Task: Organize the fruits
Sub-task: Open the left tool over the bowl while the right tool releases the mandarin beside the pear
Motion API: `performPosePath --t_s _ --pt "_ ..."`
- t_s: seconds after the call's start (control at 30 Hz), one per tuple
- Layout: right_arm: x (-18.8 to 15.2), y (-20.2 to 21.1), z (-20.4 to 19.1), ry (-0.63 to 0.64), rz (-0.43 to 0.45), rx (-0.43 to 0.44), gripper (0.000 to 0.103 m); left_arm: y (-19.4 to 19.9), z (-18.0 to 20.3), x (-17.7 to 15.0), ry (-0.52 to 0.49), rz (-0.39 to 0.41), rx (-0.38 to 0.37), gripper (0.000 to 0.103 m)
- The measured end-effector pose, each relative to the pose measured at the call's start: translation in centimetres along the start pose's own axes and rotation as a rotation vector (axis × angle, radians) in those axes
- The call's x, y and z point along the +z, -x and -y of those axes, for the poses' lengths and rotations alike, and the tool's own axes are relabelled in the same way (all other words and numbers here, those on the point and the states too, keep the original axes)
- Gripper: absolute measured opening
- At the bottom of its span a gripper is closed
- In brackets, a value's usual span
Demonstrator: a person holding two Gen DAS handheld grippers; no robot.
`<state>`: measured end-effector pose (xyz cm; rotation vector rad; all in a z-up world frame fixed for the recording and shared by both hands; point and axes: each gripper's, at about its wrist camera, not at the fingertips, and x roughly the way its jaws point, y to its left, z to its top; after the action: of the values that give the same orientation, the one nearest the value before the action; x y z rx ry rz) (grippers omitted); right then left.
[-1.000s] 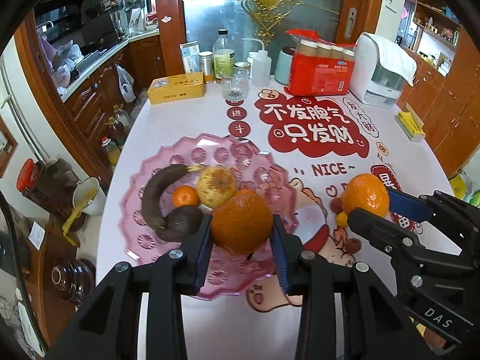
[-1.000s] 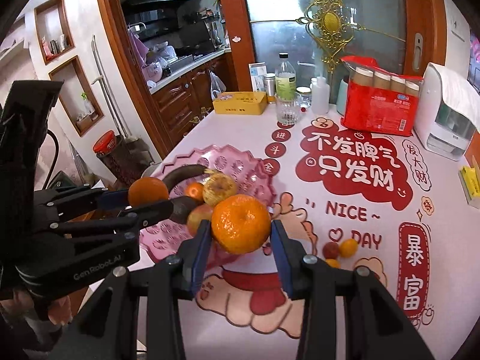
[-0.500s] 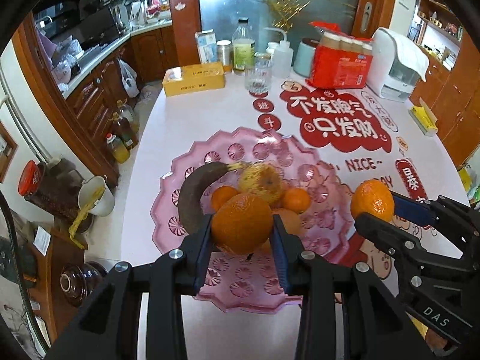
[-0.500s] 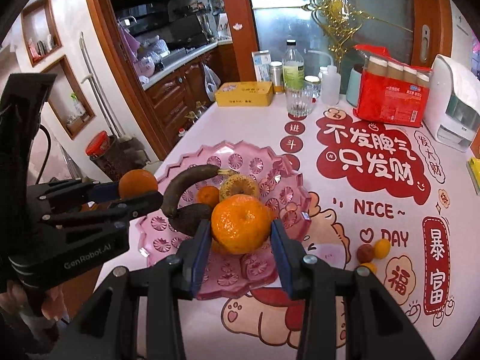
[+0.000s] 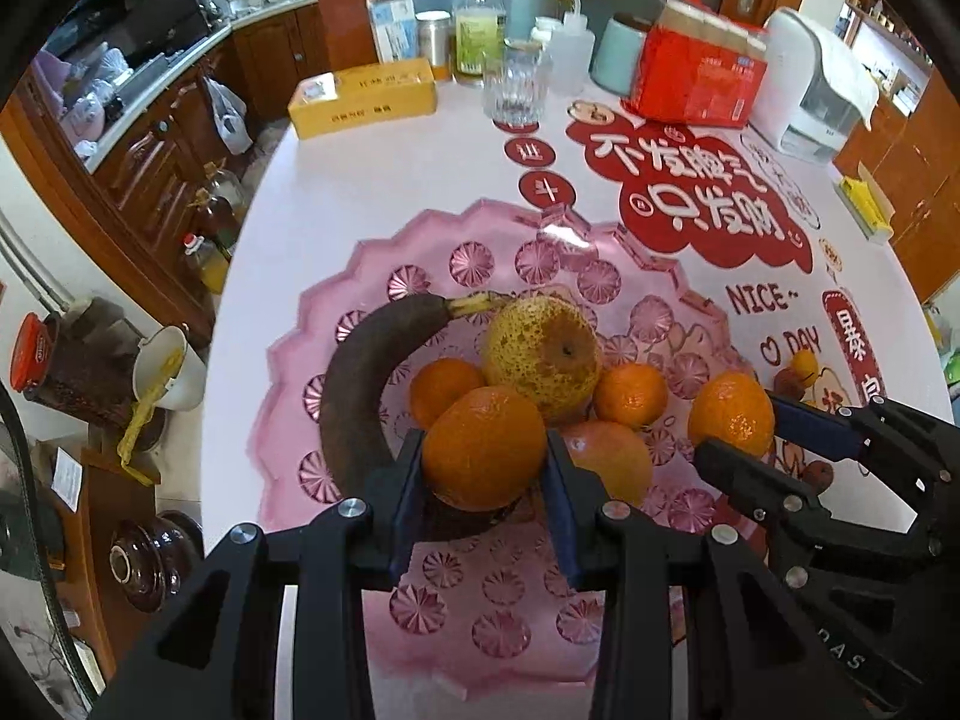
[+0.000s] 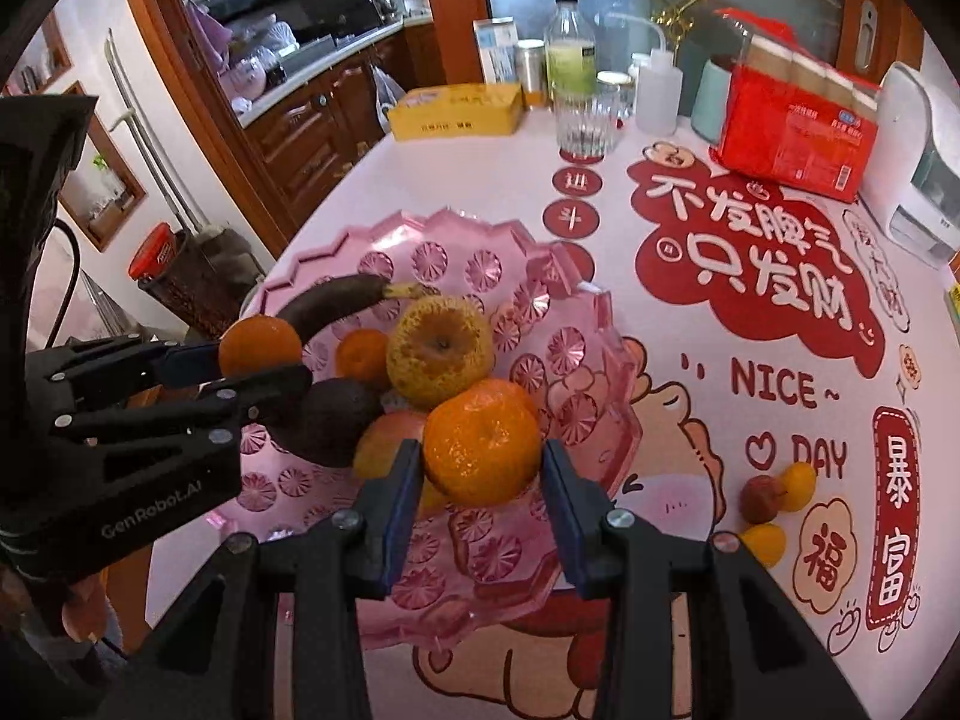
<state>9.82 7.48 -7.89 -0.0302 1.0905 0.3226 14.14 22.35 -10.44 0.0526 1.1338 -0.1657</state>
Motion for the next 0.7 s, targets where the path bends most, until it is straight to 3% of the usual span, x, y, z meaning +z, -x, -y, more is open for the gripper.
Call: performPosePath --t_s 0.33,0.6,0.67,0.7 --pt "0.2 -3.0 0.8 -0.018 -0.074 -0.011 0.041 -3.7 -0.1 1.2 -0.008 -0.061 0.000 0.036" --pt "0.6 -3.1 0.8 0.000 -0.046 -0.010 0.043 -5.1 -0.3 1.5 -0.002 -0.092 0.008 0.038" --pt "0.7 -2.8 0.5 0.014 -0.025 -0.005 0.046 -5.1 -0.4 1.6 0.005 -0.088 0.006 0.052" --pt "0.7 -2.7 0.3 0.024 -0.013 -0.006 0.047 -4.9 -0.4 1.6 0.009 -0.075 0.012 0.065"
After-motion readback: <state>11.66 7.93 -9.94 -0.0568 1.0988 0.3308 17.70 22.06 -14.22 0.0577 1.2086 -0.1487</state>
